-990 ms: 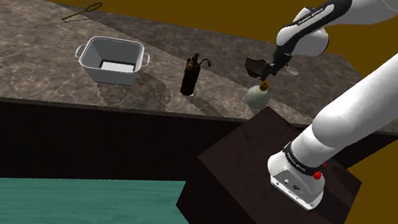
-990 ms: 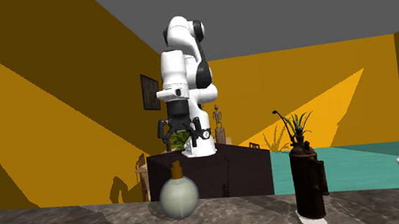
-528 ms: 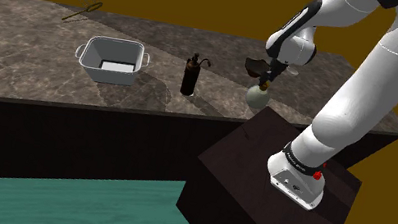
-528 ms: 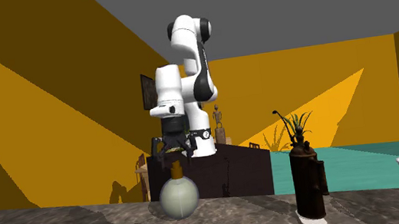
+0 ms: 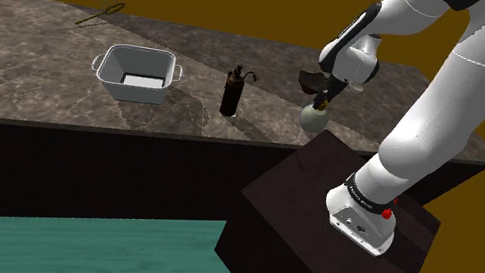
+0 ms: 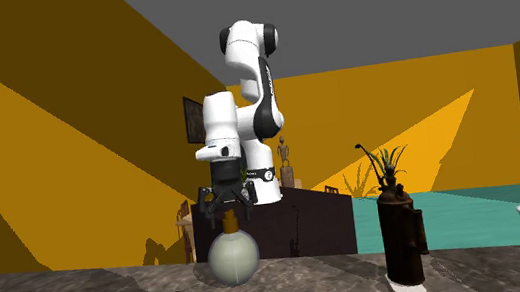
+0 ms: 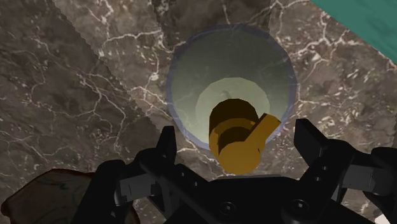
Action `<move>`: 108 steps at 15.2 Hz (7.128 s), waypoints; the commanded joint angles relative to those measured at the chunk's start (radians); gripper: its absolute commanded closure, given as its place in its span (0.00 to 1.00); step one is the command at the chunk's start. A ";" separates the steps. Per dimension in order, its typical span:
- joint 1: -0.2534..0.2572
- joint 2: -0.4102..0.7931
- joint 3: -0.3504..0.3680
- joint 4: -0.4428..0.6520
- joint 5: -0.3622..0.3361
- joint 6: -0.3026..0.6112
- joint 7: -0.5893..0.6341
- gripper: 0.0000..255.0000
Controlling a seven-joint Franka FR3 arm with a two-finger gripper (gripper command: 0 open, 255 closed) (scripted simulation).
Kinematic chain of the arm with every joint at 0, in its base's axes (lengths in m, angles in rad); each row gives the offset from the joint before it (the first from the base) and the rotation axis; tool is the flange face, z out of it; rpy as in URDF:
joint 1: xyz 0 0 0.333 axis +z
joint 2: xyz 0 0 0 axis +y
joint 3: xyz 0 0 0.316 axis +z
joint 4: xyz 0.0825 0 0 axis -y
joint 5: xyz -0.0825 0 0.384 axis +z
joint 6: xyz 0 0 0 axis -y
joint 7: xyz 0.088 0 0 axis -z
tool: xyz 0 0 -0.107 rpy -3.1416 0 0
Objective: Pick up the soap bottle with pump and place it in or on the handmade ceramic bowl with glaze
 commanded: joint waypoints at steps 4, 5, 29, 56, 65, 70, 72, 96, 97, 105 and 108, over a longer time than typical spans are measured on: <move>0.000 0.000 0.000 0.000 0.000 0.000 0.000 1.00; 0.000 0.000 0.000 0.000 0.000 0.000 0.000 1.00; 0.057 -0.282 -0.130 -0.006 -0.423 -0.224 0.309 1.00; -0.026 0.089 -0.149 0.715 -0.120 -0.654 0.046 1.00; -0.233 0.441 -0.083 1.288 0.024 -0.910 -0.011 1.00; -0.231 0.458 -0.075 1.246 0.035 -0.855 -0.021 1.00; -0.231 0.466 -0.071 1.231 0.041 -0.833 -0.025 1.00; -0.244 0.563 -0.029 1.156 0.096 -0.668 -0.063 1.00; -0.244 0.563 -0.029 1.156 0.096 -0.669 -0.063 0.00; -0.230 0.504 -0.052 1.159 0.069 -0.728 -0.050 0.00; -0.227 0.490 -0.058 1.162 0.062 -0.745 -0.046 0.00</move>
